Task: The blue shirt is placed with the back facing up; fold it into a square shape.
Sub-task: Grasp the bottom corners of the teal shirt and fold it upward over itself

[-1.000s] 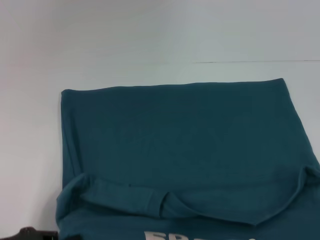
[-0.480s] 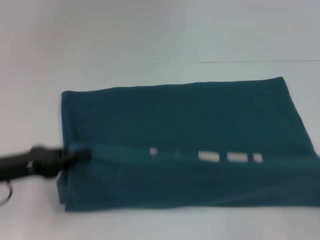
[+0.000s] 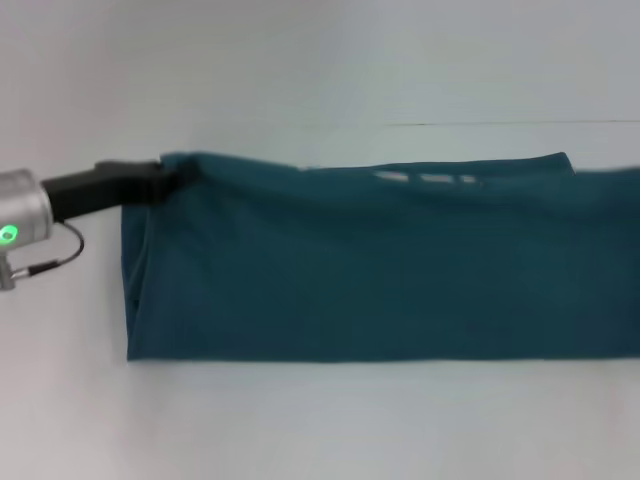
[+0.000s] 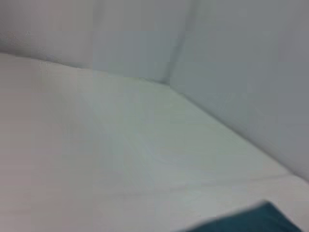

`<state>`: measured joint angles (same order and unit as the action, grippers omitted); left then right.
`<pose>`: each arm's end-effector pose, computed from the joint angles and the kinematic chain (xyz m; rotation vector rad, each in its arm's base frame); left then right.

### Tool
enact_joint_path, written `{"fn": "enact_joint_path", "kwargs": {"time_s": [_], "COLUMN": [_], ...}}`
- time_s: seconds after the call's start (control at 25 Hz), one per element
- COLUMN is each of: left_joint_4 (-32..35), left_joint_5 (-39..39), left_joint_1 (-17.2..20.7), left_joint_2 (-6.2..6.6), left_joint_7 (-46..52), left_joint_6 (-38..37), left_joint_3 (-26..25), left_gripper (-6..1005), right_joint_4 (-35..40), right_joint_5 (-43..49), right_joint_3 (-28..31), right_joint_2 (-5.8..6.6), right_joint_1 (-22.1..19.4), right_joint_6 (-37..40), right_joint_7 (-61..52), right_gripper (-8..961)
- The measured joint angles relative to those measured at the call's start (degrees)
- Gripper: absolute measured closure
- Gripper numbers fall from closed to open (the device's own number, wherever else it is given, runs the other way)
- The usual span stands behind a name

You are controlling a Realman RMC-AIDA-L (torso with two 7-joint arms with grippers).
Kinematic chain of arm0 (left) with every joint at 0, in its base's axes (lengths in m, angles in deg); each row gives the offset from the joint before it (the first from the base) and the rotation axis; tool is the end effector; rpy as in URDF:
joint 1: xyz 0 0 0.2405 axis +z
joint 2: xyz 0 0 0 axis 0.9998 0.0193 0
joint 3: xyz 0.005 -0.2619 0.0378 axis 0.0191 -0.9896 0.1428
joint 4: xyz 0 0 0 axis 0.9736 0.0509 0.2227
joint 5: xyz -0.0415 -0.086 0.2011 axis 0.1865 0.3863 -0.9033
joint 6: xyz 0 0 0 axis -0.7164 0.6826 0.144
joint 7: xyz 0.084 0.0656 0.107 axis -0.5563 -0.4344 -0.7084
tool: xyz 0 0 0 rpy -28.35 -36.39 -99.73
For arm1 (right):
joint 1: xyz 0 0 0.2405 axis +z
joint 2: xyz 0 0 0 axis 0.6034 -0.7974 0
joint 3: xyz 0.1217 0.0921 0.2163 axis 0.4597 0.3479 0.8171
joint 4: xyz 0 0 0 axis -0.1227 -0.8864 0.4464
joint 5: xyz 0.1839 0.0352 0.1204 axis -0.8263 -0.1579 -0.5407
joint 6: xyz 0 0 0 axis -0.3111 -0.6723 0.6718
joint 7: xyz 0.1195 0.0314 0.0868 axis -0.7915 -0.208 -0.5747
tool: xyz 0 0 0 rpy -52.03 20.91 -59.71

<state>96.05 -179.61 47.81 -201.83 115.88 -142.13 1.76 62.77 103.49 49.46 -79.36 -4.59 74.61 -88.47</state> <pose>-0.2808 0.4186 0.0206 -2.2769 -1.0331 -0.6970 0.3570 0.3744 0.0868 -2.0401 0.8928 0.7419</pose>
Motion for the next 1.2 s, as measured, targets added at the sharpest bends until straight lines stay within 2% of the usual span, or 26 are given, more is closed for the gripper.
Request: {"fn": "enact_joint_path", "kwargs": {"time_s": [0.04,0.16,0.32,0.48,0.84,1.0,1.2], "left_joint_4": [-0.5,-1.8,-2.7,-3.2,-4.0,-3.6,-3.3], "left_joint_5": [0.6,2.3,3.9,4.3,4.7,5.8,10.1], "left_joint_1": [-0.4,-1.3,-2.1,-2.4,-2.5,-2.4,-1.7], "left_joint_2": [-0.16,-0.72,-1.37,-1.6,-1.66,-2.57,-2.9], "left_joint_7": [-0.2,-0.8,-1.2,-1.3,-1.4,-1.5,-1.9], "left_joint_6": [2.2,8.8,15.4,17.9,21.3,22.7,26.0], "left_joint_3": [0.1,0.3,0.5,1.6,3.8,4.1,4.2], "left_gripper": [908,903,896,890,875,868,860], "right_joint_4": [0.0,-3.3,-6.7,-8.7,-9.6,-9.6,-9.3], "right_joint_5": [0.0,-0.7,-2.6,-4.8,-6.4,-6.6,-8.0], "right_joint_3": [0.0,-0.4,-3.3,-6.9,-8.5,-9.4,-9.8], "right_joint_2": [0.0,-0.02,-0.36,-0.79,-1.22,-1.57,-1.91], "right_joint_1": [0.0,3.3,6.5,8.2,8.5,8.5,8.5], "right_joint_6": [0.0,-5.2,-12.5,-17.8,-20.7,-23.0,-25.7], "right_joint_7": [0.0,3.3,6.7,8.2,8.9,8.9,8.9], "right_gripper": [904,894,880,867,836,822,805]}}
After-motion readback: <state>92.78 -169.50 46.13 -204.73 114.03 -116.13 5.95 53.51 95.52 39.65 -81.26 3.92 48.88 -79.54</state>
